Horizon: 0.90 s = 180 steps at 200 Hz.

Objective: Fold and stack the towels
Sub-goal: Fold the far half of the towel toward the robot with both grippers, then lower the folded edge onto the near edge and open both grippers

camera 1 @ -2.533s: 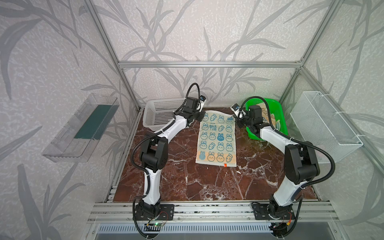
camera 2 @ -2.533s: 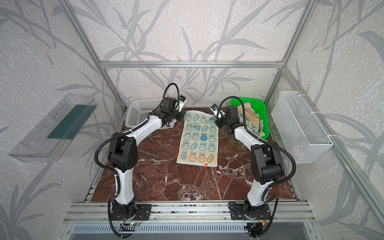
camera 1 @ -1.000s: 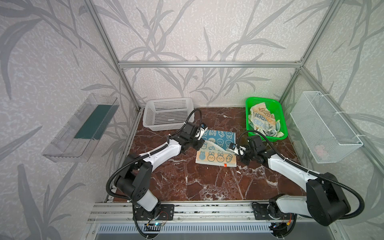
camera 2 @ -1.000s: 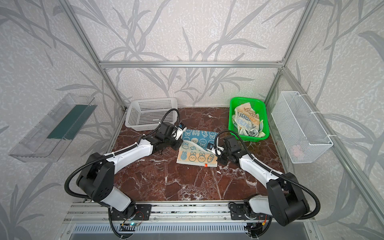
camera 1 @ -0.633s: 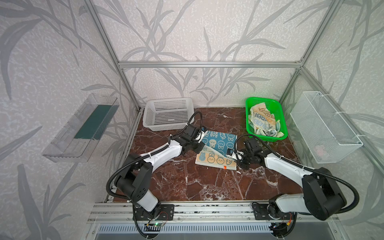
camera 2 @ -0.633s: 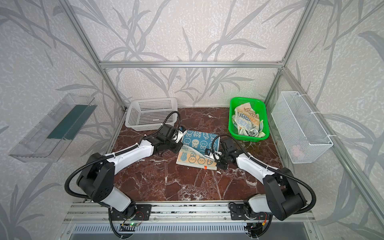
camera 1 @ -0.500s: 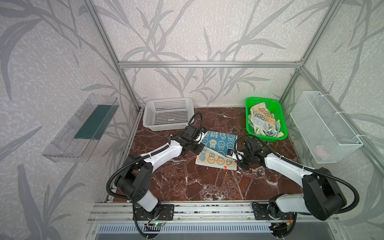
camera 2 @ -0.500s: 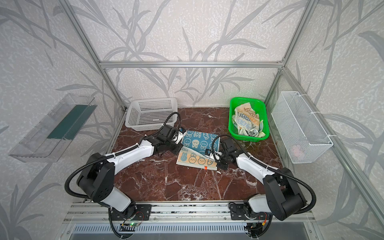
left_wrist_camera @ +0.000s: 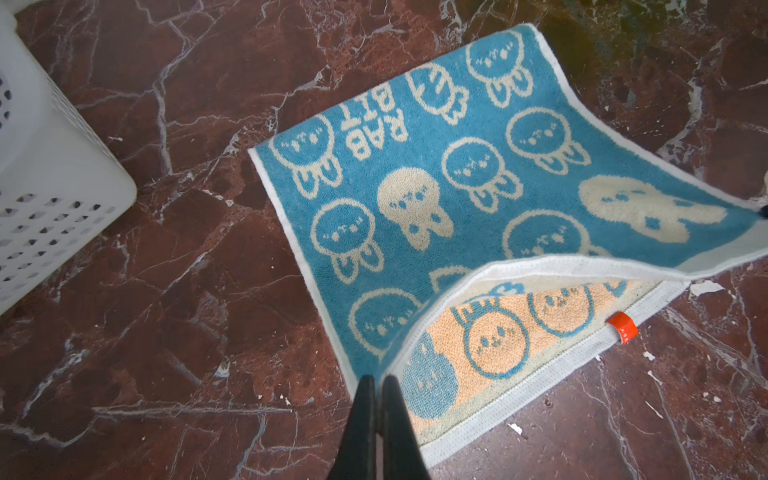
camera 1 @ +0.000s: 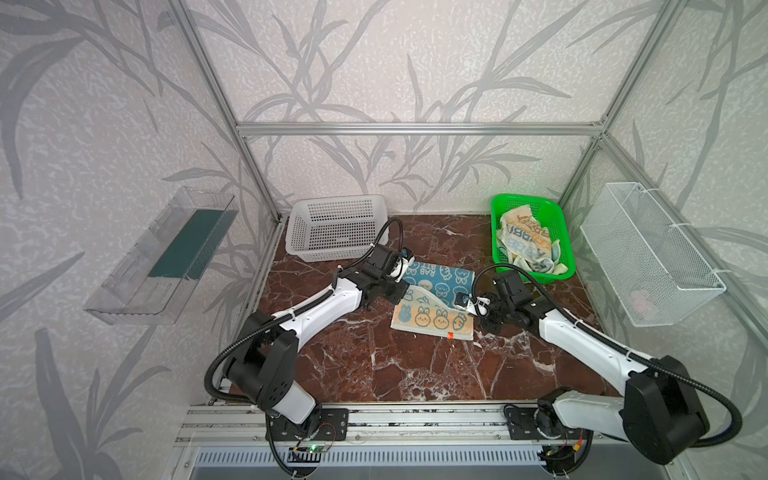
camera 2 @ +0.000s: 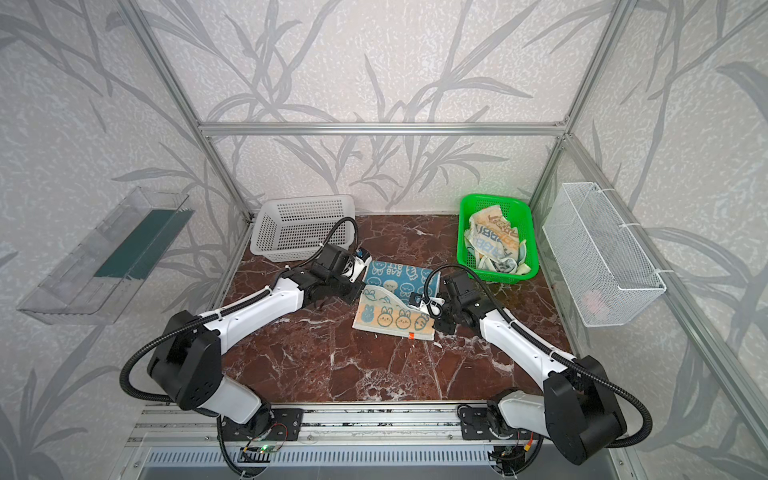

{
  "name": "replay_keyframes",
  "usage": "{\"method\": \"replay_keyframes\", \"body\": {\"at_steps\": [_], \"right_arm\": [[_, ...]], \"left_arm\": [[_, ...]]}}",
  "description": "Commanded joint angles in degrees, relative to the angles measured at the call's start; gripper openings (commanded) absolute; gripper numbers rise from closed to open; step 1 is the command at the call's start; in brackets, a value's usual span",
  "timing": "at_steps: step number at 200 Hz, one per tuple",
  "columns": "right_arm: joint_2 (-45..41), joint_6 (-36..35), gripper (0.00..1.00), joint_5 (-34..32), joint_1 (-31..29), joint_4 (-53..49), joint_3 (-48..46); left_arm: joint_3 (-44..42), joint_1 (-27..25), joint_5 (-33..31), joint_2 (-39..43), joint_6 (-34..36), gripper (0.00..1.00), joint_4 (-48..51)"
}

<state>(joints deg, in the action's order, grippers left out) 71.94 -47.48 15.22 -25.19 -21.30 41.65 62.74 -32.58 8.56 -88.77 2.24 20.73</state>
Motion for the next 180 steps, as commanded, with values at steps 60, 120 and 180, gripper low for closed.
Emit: {"method": "replay_keyframes", "body": {"at_steps": [60, 120, 180], "right_arm": [[6.1, -0.5, 0.00, -1.9, -2.0, -8.2, 1.9], [9.5, 0.0, 0.01, -1.8, -2.5, -8.3, 1.7], [12.9, 0.2, 0.07, -1.6, -2.9, -8.3, 2.4]], "left_arm": [[-3.9, -0.4, 0.6, 0.7, -3.4, 0.00, 1.8], [-3.6, -1.2, 1.8, -3.4, -3.9, 0.00, 3.6], [-3.9, -1.7, 2.1, -5.4, -4.2, 0.00, 4.6]]}}
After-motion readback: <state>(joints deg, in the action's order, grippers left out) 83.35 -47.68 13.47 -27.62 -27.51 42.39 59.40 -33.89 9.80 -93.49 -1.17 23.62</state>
